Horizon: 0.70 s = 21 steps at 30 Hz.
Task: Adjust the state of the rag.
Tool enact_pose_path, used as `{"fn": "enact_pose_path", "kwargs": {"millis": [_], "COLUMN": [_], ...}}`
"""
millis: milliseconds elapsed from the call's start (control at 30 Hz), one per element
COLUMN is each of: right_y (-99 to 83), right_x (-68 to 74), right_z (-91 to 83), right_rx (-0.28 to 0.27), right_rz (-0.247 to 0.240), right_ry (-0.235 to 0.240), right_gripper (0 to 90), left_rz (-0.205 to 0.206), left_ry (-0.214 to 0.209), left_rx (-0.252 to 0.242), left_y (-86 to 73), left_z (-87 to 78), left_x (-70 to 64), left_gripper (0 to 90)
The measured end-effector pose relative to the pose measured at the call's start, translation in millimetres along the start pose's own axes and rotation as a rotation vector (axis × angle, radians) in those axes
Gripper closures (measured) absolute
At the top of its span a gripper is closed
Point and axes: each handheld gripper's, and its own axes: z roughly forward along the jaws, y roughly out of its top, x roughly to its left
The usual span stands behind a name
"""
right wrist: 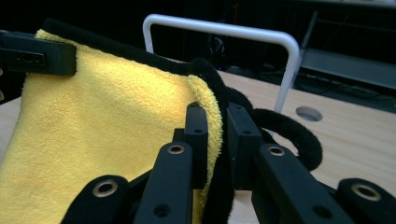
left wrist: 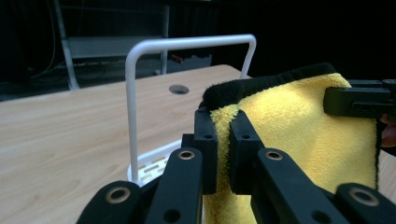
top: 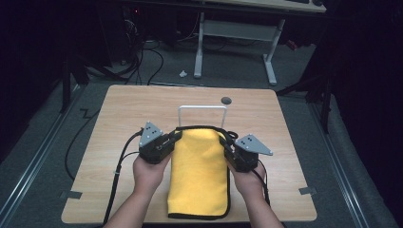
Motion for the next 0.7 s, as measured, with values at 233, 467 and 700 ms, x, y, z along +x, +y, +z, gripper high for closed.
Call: {"fn": "enact_pose_path", "kwargs": {"millis": [233,467,700], "right_y": [17.9,37.2,55.5], "right_x": [2.7,4.9,6.2], "right_z": [-6.3,-13.6,-19.9], "right_rx": [-0.050,-0.095,-0.132], "right_rz": [-0.011,-0.018,-0.036], "right_ry": [-0.011,-0.019,-0.022], "right_gripper": [81.3,81.3,81.3], "left_rz": [0.020,-0.003,0.033], "left_ry": [0.002,-0.021,-0.010], "left_rx": [-0.047,-0.074,-0.119], "left_y": [15.6,36.8,58.7], "left_z": [-6.2,-12.1,-19.2], "left_x": [-0.5,2.1,-0.3], "left_gripper": [84.1,84.2,84.3]}}
